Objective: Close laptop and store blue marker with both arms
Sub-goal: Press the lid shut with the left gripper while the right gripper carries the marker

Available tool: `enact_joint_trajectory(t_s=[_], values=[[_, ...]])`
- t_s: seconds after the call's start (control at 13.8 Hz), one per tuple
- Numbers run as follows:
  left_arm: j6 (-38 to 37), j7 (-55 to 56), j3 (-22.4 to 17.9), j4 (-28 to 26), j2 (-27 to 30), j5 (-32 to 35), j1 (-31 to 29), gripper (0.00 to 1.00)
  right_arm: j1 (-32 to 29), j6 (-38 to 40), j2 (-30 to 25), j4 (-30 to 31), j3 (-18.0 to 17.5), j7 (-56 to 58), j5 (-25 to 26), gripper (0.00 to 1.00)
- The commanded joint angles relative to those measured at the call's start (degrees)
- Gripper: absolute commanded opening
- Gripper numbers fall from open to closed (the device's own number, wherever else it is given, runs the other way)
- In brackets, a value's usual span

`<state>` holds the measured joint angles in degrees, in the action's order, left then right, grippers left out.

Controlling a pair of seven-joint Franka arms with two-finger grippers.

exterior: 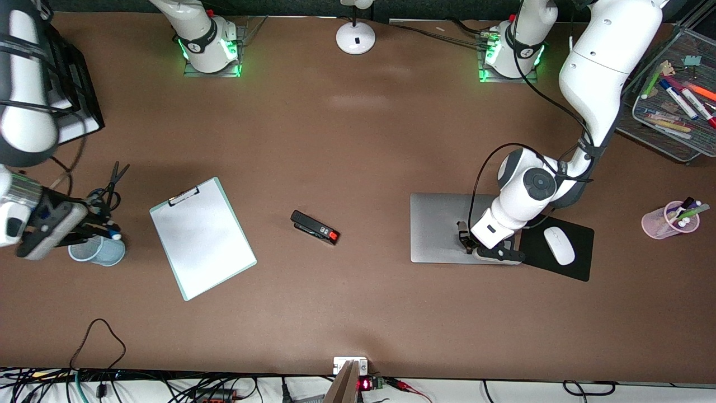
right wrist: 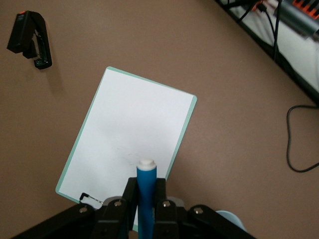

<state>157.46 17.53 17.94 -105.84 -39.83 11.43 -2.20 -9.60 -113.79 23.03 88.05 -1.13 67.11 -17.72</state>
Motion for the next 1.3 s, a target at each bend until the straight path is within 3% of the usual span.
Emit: enact_joint_trajectory(t_s=[0.0, 0.22, 0.43, 0.8, 0.87, 0.94, 1.23], values=[[0.2, 0.3, -0.4, 1.7, -1.1, 1.5, 0.4, 0.0, -3.0, 1.5, 0.1, -2.2, -0.4, 10.1, -5.5, 0.0], [-0.4, 0.6, -0.3, 1.8, -0.4, 1.5, 0.2, 0.0, -6.6, 1.7, 0.3, -2.5, -0.4, 21.3, -10.9, 0.0], [-5.7, 0.4, 0.0, 1.9, 2.9, 1.5, -0.2, 0.0, -10.0, 2.2, 1.3, -2.5, -0.4, 30.7, -16.5, 0.0], [-21.7, 0.0, 0.6, 2.4, 10.5, 1.4, -0.2, 0.0, -14.5, 3.7, 4.8, -2.5, -0.4, 43.6, -25.2, 0.0], [-25.6, 0.1, 1.3, 3.1, 11.7, 1.4, -0.1, 0.05, -15.2, 3.8, 6.2, -2.5, -0.4, 46.2, -27.2, 0.0], [-29.7, 0.1, 2.0, 4.5, 12.4, 1.3, -0.2, 0.13, -15.8, 4.0, 7.4, -2.5, -0.4, 48.7, -28.9, 0.0], [-42.1, -0.1, 3.2, 8.6, 15.7, 1.1, -0.5, 0.93, -17.1, 4.5, 10.5, -2.5, -0.4, 53.9, -33.2, 0.0]])
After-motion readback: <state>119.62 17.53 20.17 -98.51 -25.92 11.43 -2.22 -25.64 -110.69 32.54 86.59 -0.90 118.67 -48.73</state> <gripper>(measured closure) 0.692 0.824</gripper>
